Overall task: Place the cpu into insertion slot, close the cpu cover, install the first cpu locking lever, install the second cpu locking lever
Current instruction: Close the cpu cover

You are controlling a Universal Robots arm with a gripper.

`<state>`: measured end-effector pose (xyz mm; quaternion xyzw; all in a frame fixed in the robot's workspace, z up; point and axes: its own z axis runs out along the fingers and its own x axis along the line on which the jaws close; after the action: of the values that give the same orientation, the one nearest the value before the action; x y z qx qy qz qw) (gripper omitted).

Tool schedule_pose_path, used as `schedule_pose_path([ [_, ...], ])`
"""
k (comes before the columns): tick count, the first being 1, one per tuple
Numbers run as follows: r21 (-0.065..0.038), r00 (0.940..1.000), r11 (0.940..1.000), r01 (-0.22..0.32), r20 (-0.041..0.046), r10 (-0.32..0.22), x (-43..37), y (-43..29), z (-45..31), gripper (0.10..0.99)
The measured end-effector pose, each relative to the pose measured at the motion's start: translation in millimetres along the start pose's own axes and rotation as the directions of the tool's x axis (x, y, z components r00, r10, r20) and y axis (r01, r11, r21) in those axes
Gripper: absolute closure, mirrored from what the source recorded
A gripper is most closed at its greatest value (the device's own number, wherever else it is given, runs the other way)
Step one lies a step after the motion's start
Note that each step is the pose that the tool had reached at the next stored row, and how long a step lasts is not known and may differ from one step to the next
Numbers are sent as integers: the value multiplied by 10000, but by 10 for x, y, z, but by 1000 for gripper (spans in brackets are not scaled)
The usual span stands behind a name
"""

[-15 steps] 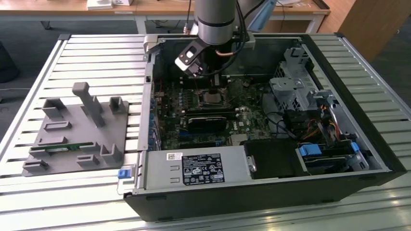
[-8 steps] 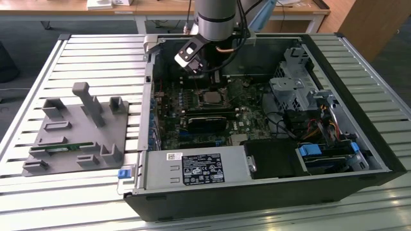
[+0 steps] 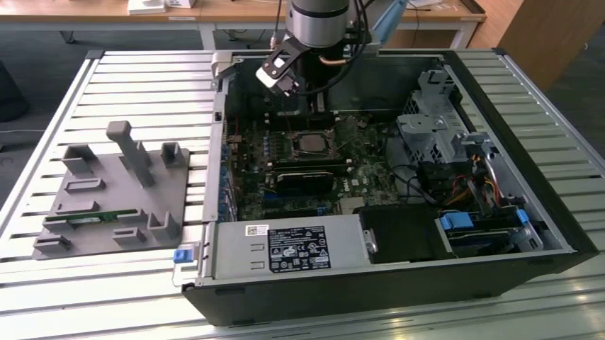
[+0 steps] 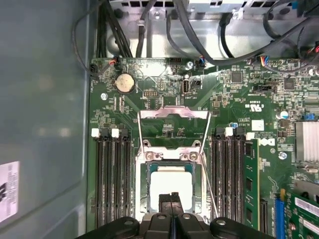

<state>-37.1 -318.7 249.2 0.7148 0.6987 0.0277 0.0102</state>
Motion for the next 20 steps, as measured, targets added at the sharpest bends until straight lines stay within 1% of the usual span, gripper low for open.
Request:
schedule_pose_path([
  [4, 2, 10000, 10000, -1, -31, 1, 2, 5, -84, 980],
  [7, 3, 9999, 10000, -5, -111, 5, 3, 7, -125, 980],
  [9, 4, 9999, 10000, -7, -146, 7, 3, 9, -157, 980],
  [10, 4, 9999, 10000, -7, -164, 7, -1, 9, -160, 980],
  [12, 4, 9999, 10000, -9, -166, 9, -23, 9, -161, 980],
  [17, 5, 9999, 10000, -8, -172, 9, -145, 12, -164, 980],
  [20, 5, 9998, 10000, -9, -186, 9, -163, 16, -164, 980],
])
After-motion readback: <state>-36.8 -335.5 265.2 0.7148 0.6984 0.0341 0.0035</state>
